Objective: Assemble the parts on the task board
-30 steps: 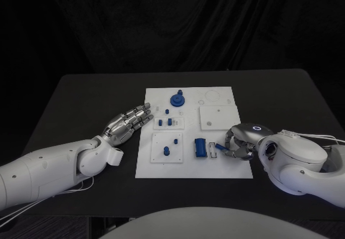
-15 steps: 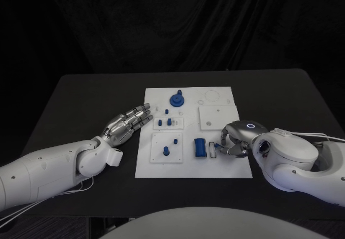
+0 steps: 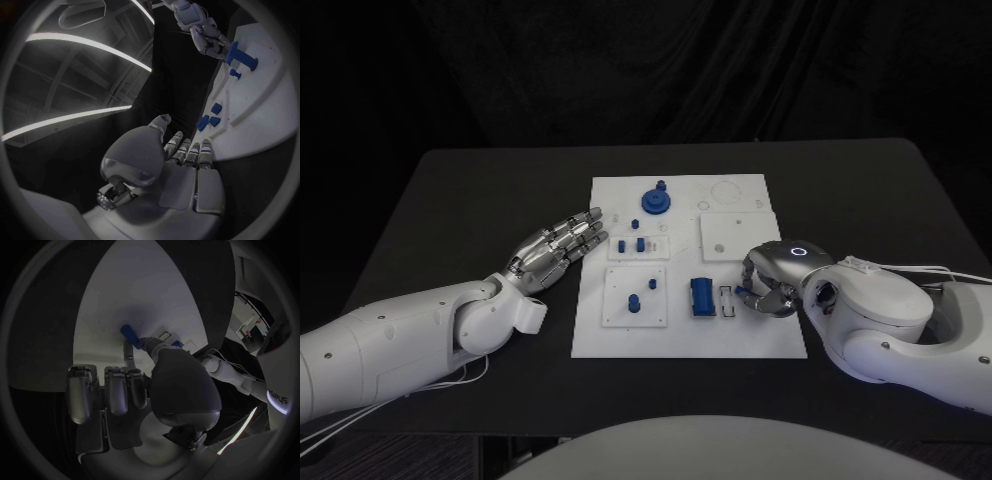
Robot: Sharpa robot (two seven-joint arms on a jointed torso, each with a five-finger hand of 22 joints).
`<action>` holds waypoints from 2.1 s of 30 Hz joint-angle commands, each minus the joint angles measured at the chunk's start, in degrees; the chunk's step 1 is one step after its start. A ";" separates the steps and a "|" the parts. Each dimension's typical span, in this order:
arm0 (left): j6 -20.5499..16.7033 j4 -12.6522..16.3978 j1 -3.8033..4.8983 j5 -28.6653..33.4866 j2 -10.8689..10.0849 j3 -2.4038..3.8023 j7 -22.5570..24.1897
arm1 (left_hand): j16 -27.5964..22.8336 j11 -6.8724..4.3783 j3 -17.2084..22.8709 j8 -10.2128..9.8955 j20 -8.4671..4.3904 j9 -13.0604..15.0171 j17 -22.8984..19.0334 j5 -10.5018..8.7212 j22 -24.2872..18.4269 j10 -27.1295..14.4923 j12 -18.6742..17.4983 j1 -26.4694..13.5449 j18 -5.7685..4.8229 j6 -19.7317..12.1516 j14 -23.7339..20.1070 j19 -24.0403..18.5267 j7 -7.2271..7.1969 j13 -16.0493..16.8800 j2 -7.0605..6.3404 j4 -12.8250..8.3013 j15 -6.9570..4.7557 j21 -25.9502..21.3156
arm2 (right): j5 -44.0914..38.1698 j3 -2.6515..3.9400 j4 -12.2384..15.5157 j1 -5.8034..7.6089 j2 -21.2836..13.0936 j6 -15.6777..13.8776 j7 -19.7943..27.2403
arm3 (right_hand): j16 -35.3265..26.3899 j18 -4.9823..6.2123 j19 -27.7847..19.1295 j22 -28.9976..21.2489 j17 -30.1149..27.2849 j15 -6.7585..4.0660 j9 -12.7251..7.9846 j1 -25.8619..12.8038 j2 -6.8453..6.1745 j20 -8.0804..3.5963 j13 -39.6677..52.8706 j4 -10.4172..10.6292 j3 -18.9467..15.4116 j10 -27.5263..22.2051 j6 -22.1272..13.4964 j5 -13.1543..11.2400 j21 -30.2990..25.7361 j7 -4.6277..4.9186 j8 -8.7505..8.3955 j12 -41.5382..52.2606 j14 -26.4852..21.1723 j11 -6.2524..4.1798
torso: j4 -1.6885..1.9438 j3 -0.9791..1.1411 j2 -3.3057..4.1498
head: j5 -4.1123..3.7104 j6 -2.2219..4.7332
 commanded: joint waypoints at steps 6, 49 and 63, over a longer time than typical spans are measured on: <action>0.39 0.03 -0.48 -0.24 0.19 -0.29 -2.15 | -0.16 0.19 0.68 0.44 0.64 0.08 -0.03 0.31 0.03 0.10 0.25 -0.59 0.48 0.44 -0.09 0.05 0.32 0.08 0.07 0.02 0.55 -0.10 | 0.08 -0.37 -0.31 -0.34 -0.59 5.89 -1.93 | 0.17 -0.27 4.66 14.24 15.10 -0.43 2.23 -1.91 -1.27 -0.20 15.09 -0.36 -0.03 5.97 0.72 -7.62 -0.20 -0.56 1.50 0.15 6.01 -0.61 | 0.00 0.00 0.04 | 0.06 -0.01; 0.54 -0.08 -0.53 -0.24 0.17 -0.29 -2.44 | -0.15 0.45 0.85 0.56 0.66 0.13 -0.02 0.31 0.04 0.16 0.52 -0.69 0.54 0.73 -0.08 0.07 0.62 0.12 0.03 -0.02 0.49 -0.08 | 5.55 -0.38 -0.34 -0.35 -2.49 -5.93 -1.06 | 0.17 -0.72 5.58 14.84 15.10 -1.41 7.89 -1.29 -0.37 -1.15 15.09 -1.02 3.23 5.97 2.87 6.66 1.34 -1.79 3.12 0.15 6.01 -1.64 | -0.05 0.02 0.02 | -0.31 -0.01; 0.75 0.14 -0.56 -0.24 0.13 -0.29 -1.33 | -0.05 0.83 1.38 0.87 0.77 0.23 0.04 0.41 0.21 0.58 1.46 -0.78 0.69 1.52 0.01 0.26 1.07 0.25 -0.03 -0.20 0.50 0.04 | 39.93 -0.35 0.78 1.14 -3.62 -19.95 4.48 | 0.17 -0.78 5.70 14.91 15.10 -1.70 8.20 -3.27 -0.47 -1.39 15.09 -0.87 3.34 5.97 3.74 4.88 1.55 -2.23 2.93 0.15 6.01 -2.09 | -0.07 0.00 -0.02 | -0.58 -0.01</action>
